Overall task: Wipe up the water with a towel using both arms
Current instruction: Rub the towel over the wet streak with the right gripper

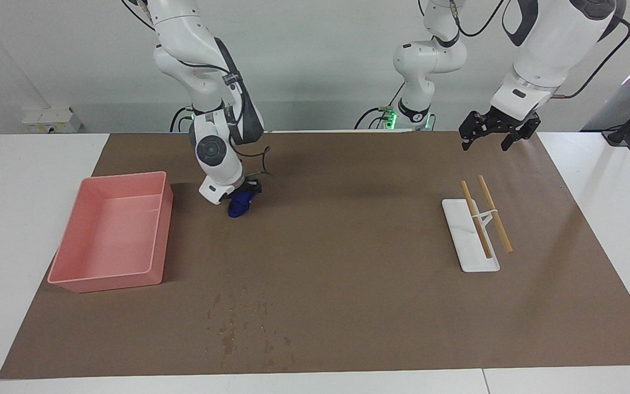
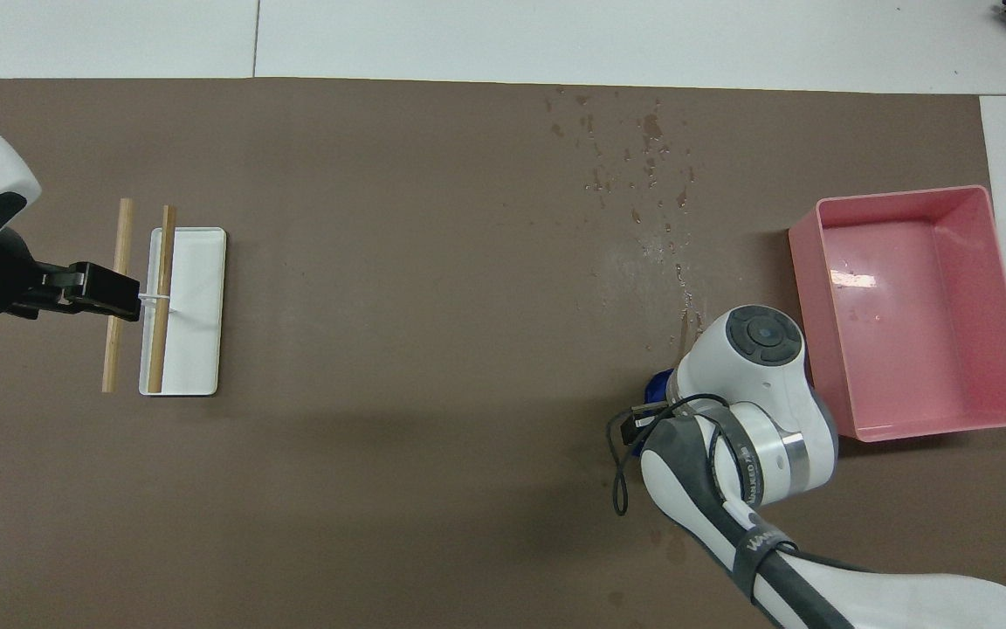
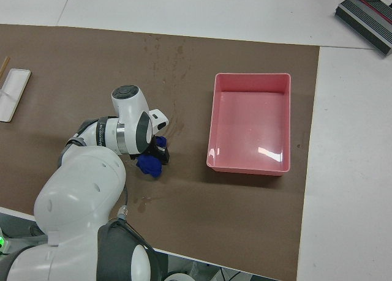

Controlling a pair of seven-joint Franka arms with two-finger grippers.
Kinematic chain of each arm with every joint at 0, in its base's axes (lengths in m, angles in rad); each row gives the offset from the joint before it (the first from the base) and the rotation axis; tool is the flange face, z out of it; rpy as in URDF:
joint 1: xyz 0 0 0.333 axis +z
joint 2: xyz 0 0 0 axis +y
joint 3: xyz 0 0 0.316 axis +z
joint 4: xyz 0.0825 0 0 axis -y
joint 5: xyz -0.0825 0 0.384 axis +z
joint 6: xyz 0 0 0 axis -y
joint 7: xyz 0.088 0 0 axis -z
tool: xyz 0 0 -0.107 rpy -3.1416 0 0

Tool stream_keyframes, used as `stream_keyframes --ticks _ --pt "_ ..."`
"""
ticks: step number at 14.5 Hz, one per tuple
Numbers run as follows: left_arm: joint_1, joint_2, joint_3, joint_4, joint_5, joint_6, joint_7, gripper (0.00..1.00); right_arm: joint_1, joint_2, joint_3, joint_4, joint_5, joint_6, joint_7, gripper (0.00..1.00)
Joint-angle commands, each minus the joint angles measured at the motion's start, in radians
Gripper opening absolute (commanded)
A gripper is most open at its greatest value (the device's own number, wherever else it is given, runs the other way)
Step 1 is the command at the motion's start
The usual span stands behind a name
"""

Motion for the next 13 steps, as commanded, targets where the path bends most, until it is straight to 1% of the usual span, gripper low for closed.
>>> stream_keyframes --ticks 1,2,3,5,6,8,11,12,13 --pt "0.005 -0.026 -0.002 -0.031 0.013 0.013 0.006 1.00 -0.012 0.002 0.002 -0.038 0.028 0.106 -0.059 0.00" --pt "0.004 -0.026 -0.002 -0.031 0.013 0.013 0.006 1.00 -0.030 0.015 -0.001 -0.035 0.028 0.154 -0.119 0.00" --pt "0.005 -0.026 -0.002 -0.031 0.013 0.013 0.006 1.00 -0.070 0.023 -0.001 -0.034 0.012 0.195 -0.186 0.00" --pt "0.007 -0.026 -0.002 -0.031 0.013 0.013 0.006 1.00 -0.141 0.045 -0.001 -0.015 -0.002 0.246 -0.340 0.00" --pt "0.007 -0.026 -0.002 -0.031 0.013 0.013 0.006 1.00 -0.168 0.057 -0.001 0.001 -0.011 0.261 -0.385 0.00" --pt "0.005 -0.026 -0.002 -0.031 0.013 0.013 0.006 1.00 -0.192 0.077 -0.001 0.024 -0.070 0.312 -0.416 0.00" --pt "0.007 -0.026 -0.002 -0.031 0.013 0.013 0.006 1.00 -0.190 0.111 -0.001 0.069 -0.208 0.401 -0.417 0.00" --pt "0.007 -0.026 -0.002 -0.031 0.013 0.012 0.006 1.00 -0.190 0.121 -0.001 0.095 -0.259 0.403 -0.417 0.00" --pt "0.007 -0.026 -0.002 -0.031 0.013 0.012 0.006 1.00 -0.192 0.131 0.001 0.113 -0.279 0.403 -0.416 0.00"
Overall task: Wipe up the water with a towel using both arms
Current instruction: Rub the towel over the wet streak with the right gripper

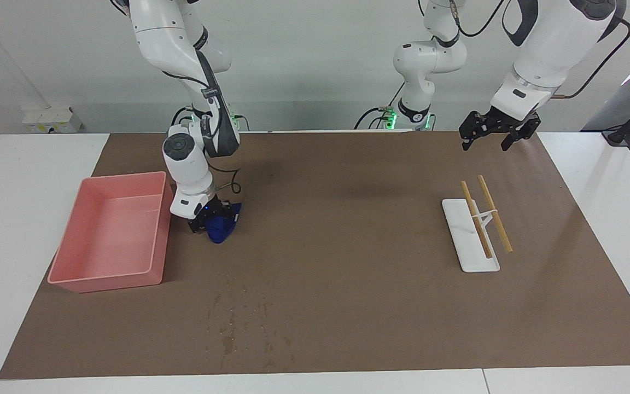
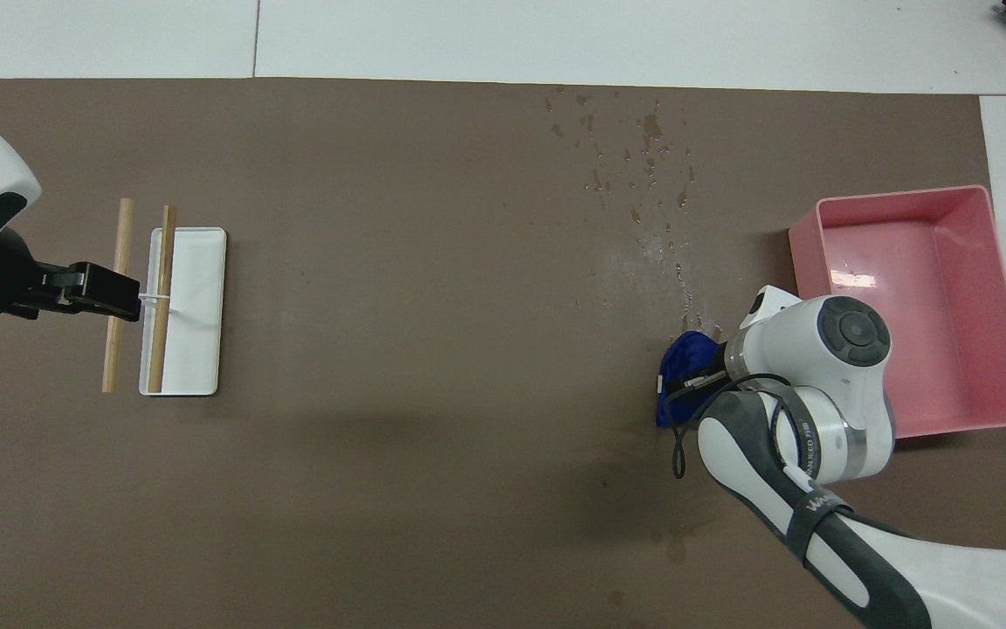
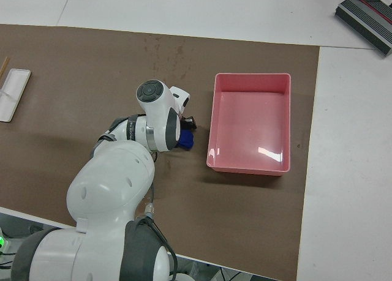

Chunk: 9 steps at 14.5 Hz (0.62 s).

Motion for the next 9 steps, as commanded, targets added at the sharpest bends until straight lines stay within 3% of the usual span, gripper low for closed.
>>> stream_keyframes --ticks 1,6,9 --pt "0.005 -0.026 -0.002 -0.031 0.013 0.013 0.006 1.00 -0.008 0.074 0.005 0.085 -0.059 0.030 -0.008 0.00" --pt "0.007 -0.026 -0.002 -0.031 0.013 0.012 0.006 1.00 0.035 0.160 0.007 0.131 -0.054 0.116 0.113 0.00" --pt "0.005 -0.026 -0.002 -0.031 0.013 0.012 0.006 1.00 0.100 0.171 0.007 0.174 -0.053 0.097 0.222 0.00"
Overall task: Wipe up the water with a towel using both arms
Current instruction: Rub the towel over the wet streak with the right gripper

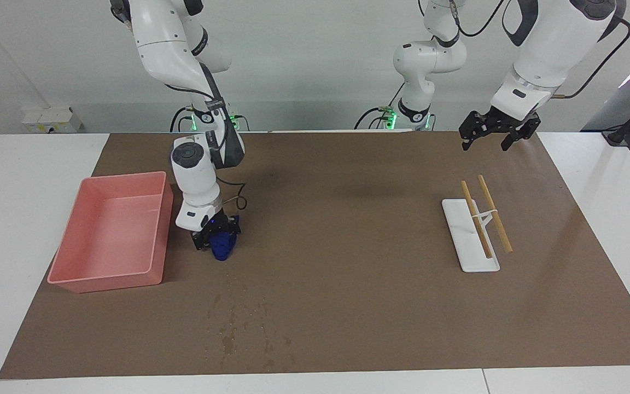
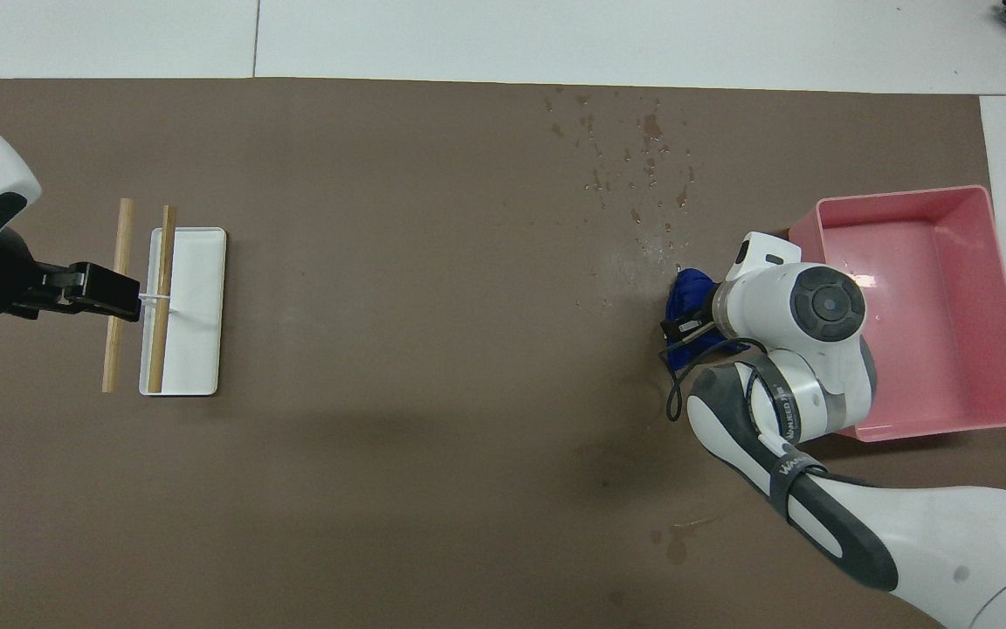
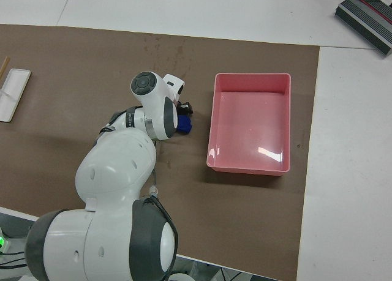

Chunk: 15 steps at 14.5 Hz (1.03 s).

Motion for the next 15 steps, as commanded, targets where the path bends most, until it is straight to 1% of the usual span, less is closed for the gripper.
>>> stream_keyframes --ticks 1,2,5,7,12,15 --pt "0.007 -0.026 -0.002 -0.031 0.013 0.013 0.006 1.00 0.063 0.072 0.007 0.074 -0.016 0.001 0.111 0.00" --pt "0.007 -0.026 -0.002 -0.031 0.013 0.013 0.006 1.00 0.078 0.073 0.007 0.091 -0.016 -0.018 0.146 0.00" --pt "0.005 -0.026 -0.002 -0.031 0.013 0.013 0.006 1.00 0.112 0.075 0.007 0.094 -0.015 -0.030 0.218 0.00" --pt "0.007 -0.026 -0.002 -0.031 0.013 0.013 0.006 1.00 0.096 0.075 0.007 0.087 -0.018 -0.032 0.206 0.00" --pt "0.007 -0.026 -0.002 -0.031 0.013 0.013 0.006 1.00 0.036 0.076 0.005 0.088 -0.019 -0.041 0.068 0.00" --pt "0.007 -0.026 -0.002 -0.031 0.013 0.012 0.006 1.00 -0.012 0.073 0.005 0.088 -0.030 -0.113 -0.021 0.00"
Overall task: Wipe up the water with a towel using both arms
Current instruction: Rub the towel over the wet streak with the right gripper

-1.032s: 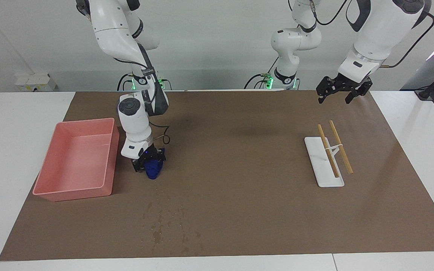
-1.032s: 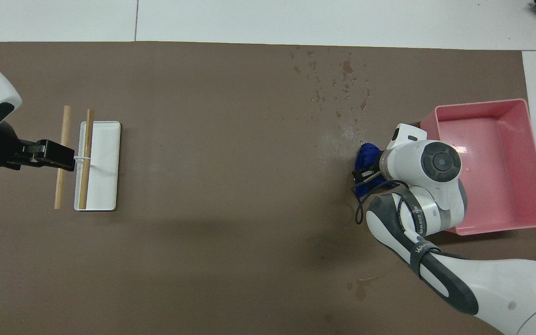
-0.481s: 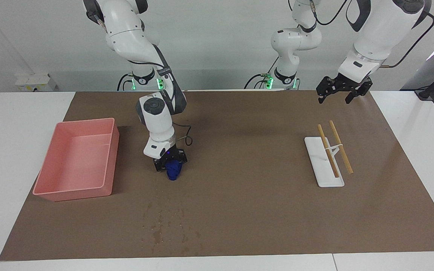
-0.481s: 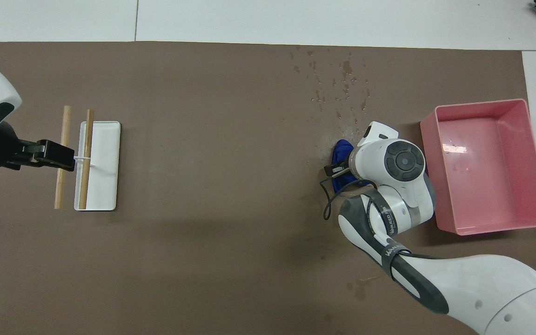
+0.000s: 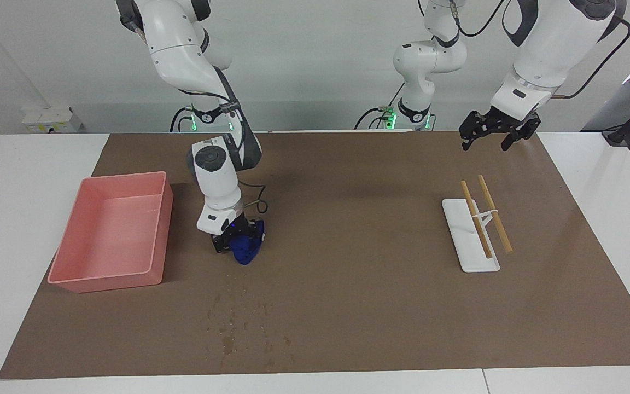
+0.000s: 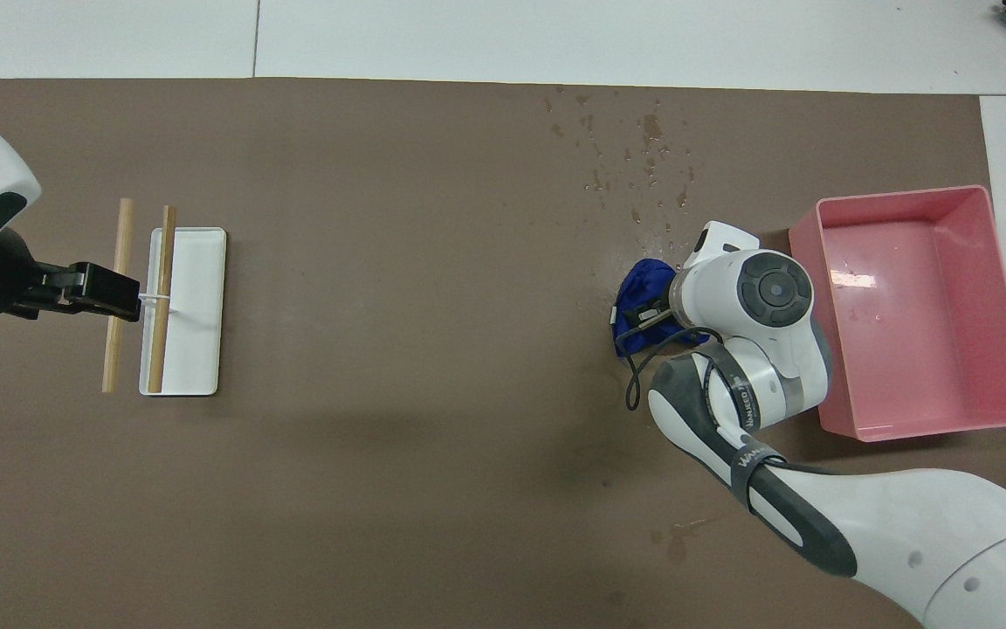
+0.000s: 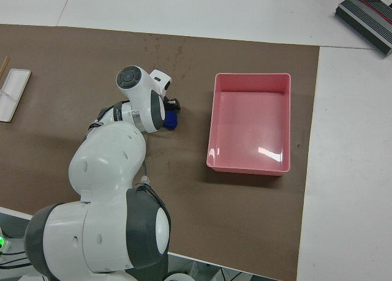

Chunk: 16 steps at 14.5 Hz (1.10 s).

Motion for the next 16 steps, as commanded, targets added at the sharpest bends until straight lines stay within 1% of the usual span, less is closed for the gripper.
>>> stream_keyframes --ticks 1,5,7,9,12,14,16 --pt "0.005 -0.026 -0.002 -0.031 0.013 0.013 0.006 1.00 -0.059 0.023 0.004 0.010 -0.030 -0.091 -0.056 0.00" --pt "0.007 -0.026 -0.002 -0.031 0.013 0.013 0.006 1.00 -0.059 -0.022 0.007 0.004 -0.013 -0.293 -0.050 0.00" --pt "0.007 -0.026 -0.002 -0.031 0.013 0.013 0.006 1.00 -0.061 -0.052 0.007 -0.010 0.037 -0.375 -0.053 0.00" --pt "0.007 -0.026 -0.002 -0.031 0.013 0.013 0.006 1.00 -0.059 -0.094 0.007 -0.039 0.107 -0.424 -0.050 0.00" --pt "0.005 -0.026 -0.002 -0.031 0.013 0.013 0.006 1.00 -0.059 -0.131 0.005 -0.059 0.213 -0.493 -0.042 0.00" --pt "0.007 -0.026 -0.002 -0.031 0.013 0.013 0.006 1.00 -0.059 -0.152 0.005 -0.060 0.255 -0.534 -0.027 0.00" --pt "0.007 -0.026 -0.002 -0.031 0.013 0.013 0.006 1.00 -0.052 -0.172 0.007 -0.057 0.283 -0.550 -0.006 0.00"
